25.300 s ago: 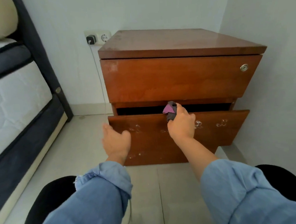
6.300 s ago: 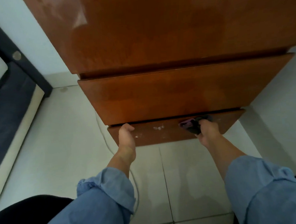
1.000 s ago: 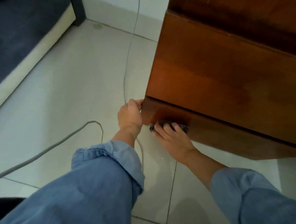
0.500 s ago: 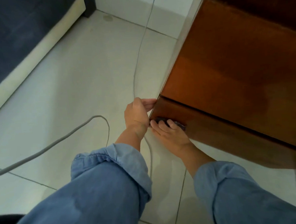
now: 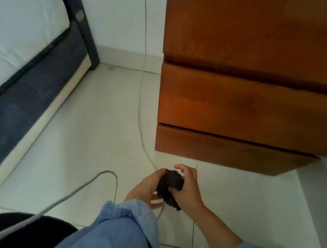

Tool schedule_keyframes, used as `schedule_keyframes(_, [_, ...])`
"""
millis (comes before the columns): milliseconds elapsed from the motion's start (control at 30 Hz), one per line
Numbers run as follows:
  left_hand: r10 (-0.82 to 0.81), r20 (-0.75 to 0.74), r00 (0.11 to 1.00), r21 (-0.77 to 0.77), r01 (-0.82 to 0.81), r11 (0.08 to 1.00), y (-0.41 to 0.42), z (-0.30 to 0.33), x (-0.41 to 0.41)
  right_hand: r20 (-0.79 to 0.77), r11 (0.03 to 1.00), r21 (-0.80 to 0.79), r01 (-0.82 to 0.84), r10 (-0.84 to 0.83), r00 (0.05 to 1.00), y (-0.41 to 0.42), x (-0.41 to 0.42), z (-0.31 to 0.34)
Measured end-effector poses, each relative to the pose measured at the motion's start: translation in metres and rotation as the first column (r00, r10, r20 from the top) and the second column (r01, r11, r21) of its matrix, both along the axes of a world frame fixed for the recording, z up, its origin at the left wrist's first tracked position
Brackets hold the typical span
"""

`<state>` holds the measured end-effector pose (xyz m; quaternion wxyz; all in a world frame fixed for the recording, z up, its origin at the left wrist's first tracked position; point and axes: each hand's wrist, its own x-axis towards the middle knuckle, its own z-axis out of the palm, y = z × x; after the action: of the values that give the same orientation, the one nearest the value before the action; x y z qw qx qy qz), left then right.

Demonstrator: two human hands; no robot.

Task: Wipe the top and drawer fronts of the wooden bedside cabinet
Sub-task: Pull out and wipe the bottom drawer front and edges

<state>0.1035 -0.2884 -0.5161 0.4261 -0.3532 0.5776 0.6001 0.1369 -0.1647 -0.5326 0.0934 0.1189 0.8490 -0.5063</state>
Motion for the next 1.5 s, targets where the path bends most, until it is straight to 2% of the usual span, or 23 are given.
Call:
schedule_keyframes(133, [0.13,-0.109,0.986,0.097,-0.119,0.988,0.015,0.031,0.021,0.18,0.975,-0.218,0.029,0.011,0.984,0.025,0.009,0.044])
schedule_keyframes(200, [0.118,-0.216,0.969,0.172,-0.082,0.982,0.024,0.055,0.025,0.247,0.937,-0.332,0.105,-0.021,0.969,0.042,0.014,0.066])
schedule_keyframes(367, [0.011,-0.464,0.886,0.206,0.097,0.974,0.05,0.108,0.021,0.287,0.926,-0.349,0.145,-0.041,0.957,0.078,0.019,0.12])
schedule_keyframes(467, [-0.026,-0.56,0.828,0.22,0.18,0.959,0.067,0.15,0.016,0.251,0.916,-0.386,0.109,-0.01,0.968,0.106,0.023,0.162])
schedule_keyframes(633, [-0.068,-0.751,0.657,0.142,0.261,0.955,0.099,0.224,0.006,0.069,0.768,-0.622,0.156,-0.145,0.987,0.135,0.03,0.224])
schedule_keyframes(733, [-0.143,-0.827,0.544,0.017,0.278,0.96,0.111,0.269,0.002,-0.057,0.799,-0.59,0.117,-0.186,0.981,0.154,0.031,0.268])
schedule_keyframes(833, [-0.219,-0.857,0.466,-0.038,0.366,0.93,0.118,0.314,-0.002,-0.165,0.915,-0.401,0.043,-0.119,0.979,0.178,0.036,0.324])
schedule_keyframes(933, [-0.274,-0.873,0.404,-0.059,0.47,0.881,0.136,0.359,-0.003,-0.258,0.954,-0.3,-0.001,-0.081,0.963,0.21,0.039,0.379])
schedule_keyframes(1067, [-0.273,-0.939,0.209,-0.156,0.45,0.879,0.18,0.411,-0.011,-0.286,0.976,-0.209,-0.066,0.003,0.958,0.243,0.044,0.436])
schedule_keyframes(1167, [-0.216,-0.966,0.145,-0.141,0.407,0.903,0.216,0.444,-0.016,-0.319,0.971,-0.236,0.044,-0.12,0.94,0.265,0.044,0.469])
schedule_keyframes(1300, [-0.063,-0.977,0.202,0.015,0.362,0.932,0.247,0.465,-0.029,-0.351,0.916,-0.376,0.144,-0.284,0.892,0.307,0.036,0.501])
schedule_keyframes(1433, [-0.065,-0.996,0.052,-0.053,0.217,0.975,0.276,0.464,-0.054,-0.38,0.84,-0.45,0.302,-0.486,0.787,0.35,0.013,0.509])
schedule_keyframes(1500, [-0.001,-0.998,0.058,0.009,0.181,0.983,0.284,0.462,-0.064,-0.383,0.814,-0.419,0.403,-0.56,0.735,0.36,-0.004,0.502])
